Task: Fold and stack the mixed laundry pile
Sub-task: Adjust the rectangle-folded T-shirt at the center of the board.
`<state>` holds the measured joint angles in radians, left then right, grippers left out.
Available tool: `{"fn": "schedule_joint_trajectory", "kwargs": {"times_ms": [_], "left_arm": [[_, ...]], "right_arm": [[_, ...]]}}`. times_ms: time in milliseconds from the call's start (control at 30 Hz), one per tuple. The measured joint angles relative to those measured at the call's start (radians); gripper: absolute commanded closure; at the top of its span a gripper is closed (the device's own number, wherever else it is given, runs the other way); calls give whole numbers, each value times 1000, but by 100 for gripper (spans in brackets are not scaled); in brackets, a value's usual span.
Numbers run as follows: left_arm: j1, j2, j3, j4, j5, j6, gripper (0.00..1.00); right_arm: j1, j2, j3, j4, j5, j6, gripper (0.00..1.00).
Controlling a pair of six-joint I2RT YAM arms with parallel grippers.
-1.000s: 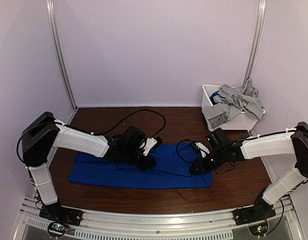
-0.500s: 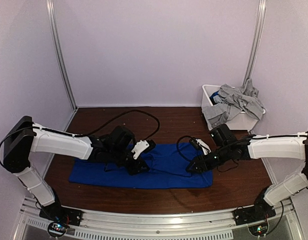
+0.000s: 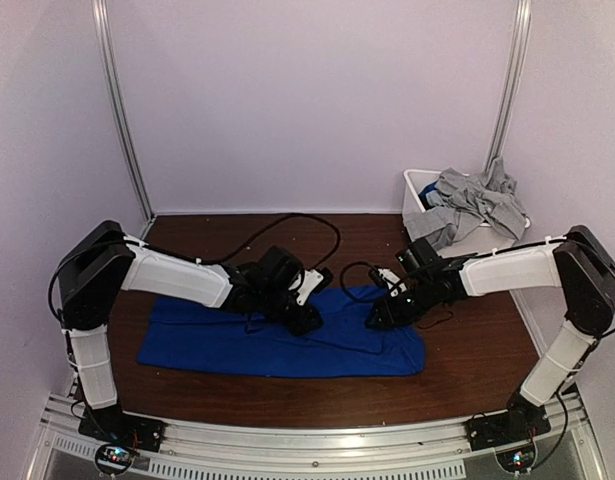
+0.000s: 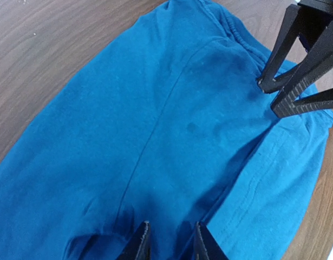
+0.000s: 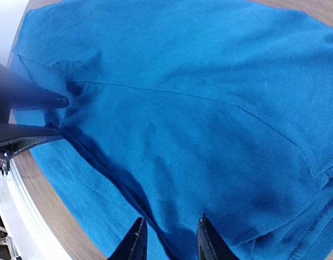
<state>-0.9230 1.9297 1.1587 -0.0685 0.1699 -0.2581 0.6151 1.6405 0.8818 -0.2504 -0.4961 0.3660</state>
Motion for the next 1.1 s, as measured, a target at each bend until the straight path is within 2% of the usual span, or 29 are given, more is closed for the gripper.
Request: {"fn": "schedule_joint_trajectory", "kwargs": {"times_ms": [267, 467, 667, 900, 1100], "left_arm": [[0, 33, 13, 8, 48, -17, 77], [0, -1, -61, 21, 88, -15, 79], [0, -92, -154, 39, 123, -8, 79], [-5, -224, -256, 45, 150, 22, 74], [-6, -323, -295, 22, 119, 43, 70]], "right_arm": [[-2, 18, -61, 35, -67, 8, 75], [34, -62, -142, 47, -121, 32, 76], [73, -163, -183, 61, -159, 61, 72], [98, -192, -235, 54, -188, 53, 56], [109, -239, -260, -5, -203, 42, 54]]}}
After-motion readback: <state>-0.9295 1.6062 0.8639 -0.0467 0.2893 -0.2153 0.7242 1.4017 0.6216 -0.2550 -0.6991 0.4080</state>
